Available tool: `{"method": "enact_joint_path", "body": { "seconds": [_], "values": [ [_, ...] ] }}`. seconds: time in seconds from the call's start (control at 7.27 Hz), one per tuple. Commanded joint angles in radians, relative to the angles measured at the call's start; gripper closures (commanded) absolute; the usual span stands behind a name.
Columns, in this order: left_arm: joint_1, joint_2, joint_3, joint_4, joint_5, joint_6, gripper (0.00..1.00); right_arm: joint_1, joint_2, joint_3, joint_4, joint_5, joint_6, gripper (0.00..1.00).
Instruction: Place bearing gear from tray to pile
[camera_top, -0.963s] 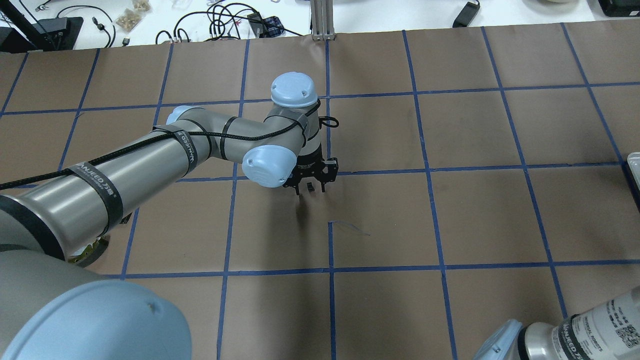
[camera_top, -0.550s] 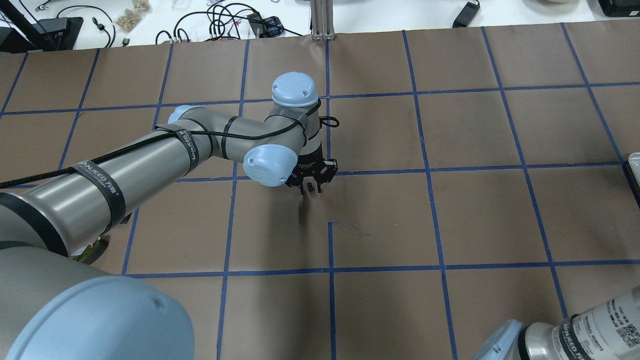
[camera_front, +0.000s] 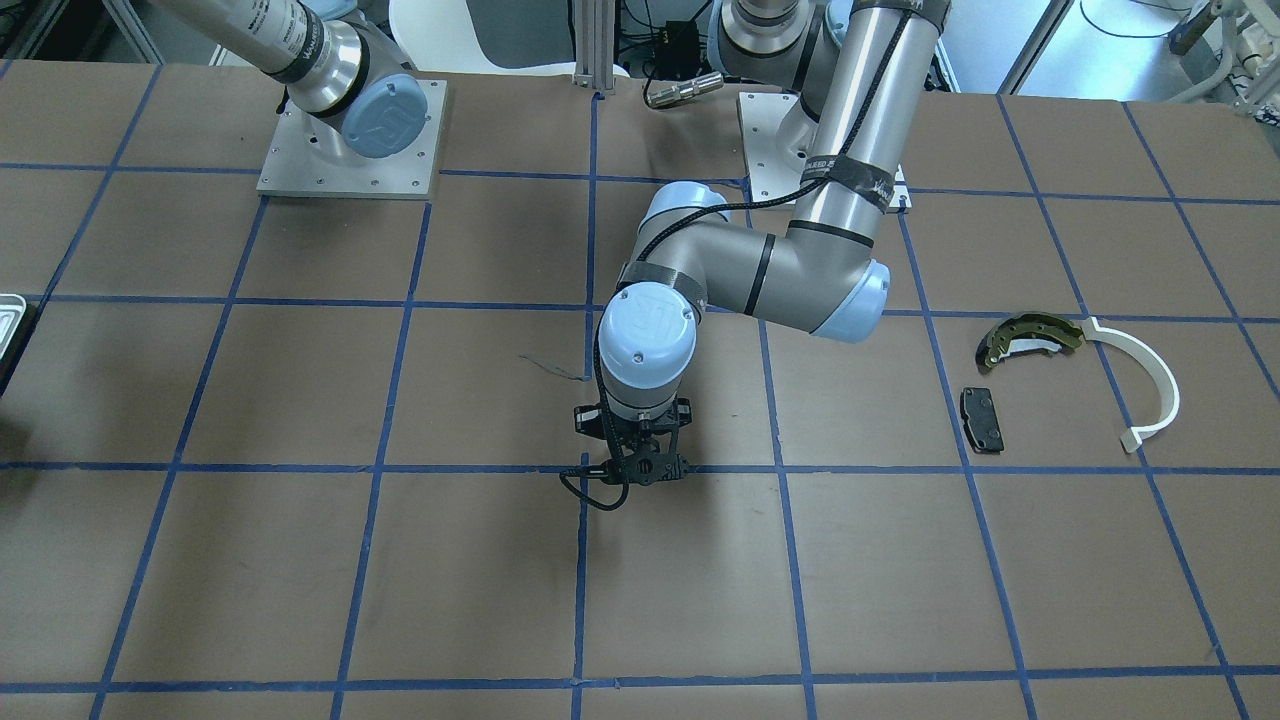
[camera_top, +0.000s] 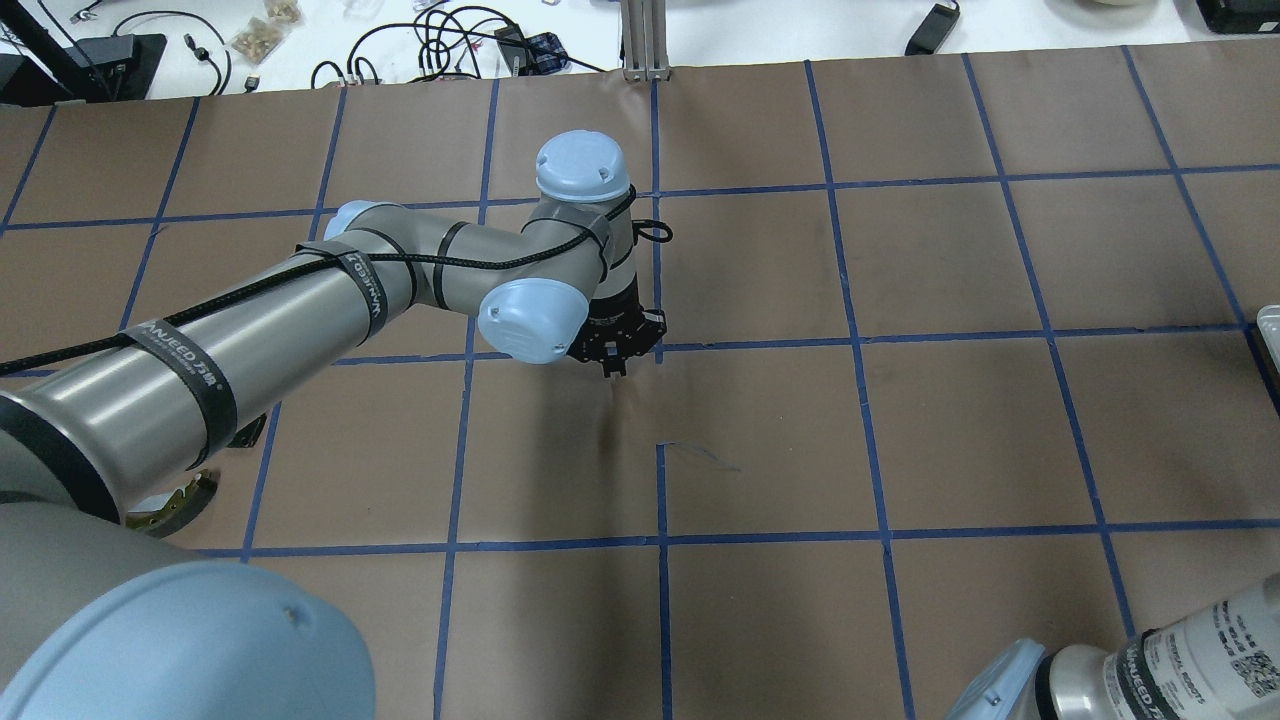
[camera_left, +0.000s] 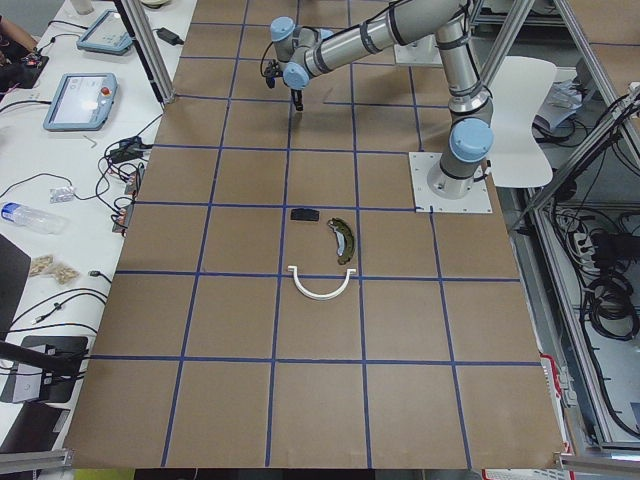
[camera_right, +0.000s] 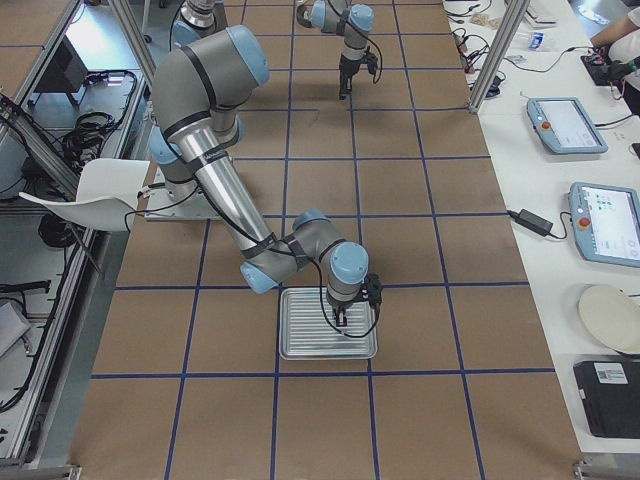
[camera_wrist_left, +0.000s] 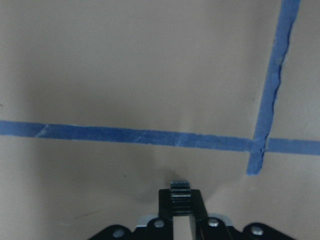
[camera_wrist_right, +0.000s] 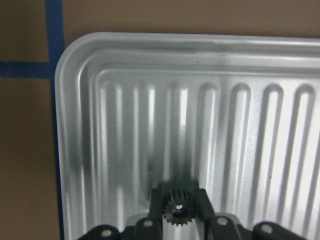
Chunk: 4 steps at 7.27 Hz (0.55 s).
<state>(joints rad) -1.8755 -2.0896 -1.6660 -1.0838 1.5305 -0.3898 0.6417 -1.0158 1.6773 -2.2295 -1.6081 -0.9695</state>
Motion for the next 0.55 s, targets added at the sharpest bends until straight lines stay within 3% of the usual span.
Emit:
{"method": "enact_joint_path", "body": {
  "seconds": [0.0, 0.28, 0.41],
  "values": [
    [0.094, 0.045, 0.064, -0.1, 0.007, 0.154, 1.0, 0.01, -0.023, -0.001, 0.002, 0.0, 0.026, 0.94],
    [0.246, 0.1, 0.171, -0.329, 0.08, 0.372, 1.0, 0.08, -0.085, -0.001, 0.004, -0.001, 0.086, 0.94],
    [0.31, 0.13, 0.175, -0.381, 0.127, 0.473, 1.0, 0.157, -0.116, 0.001, 0.028, -0.003, 0.165, 0.94]
  ]
}}
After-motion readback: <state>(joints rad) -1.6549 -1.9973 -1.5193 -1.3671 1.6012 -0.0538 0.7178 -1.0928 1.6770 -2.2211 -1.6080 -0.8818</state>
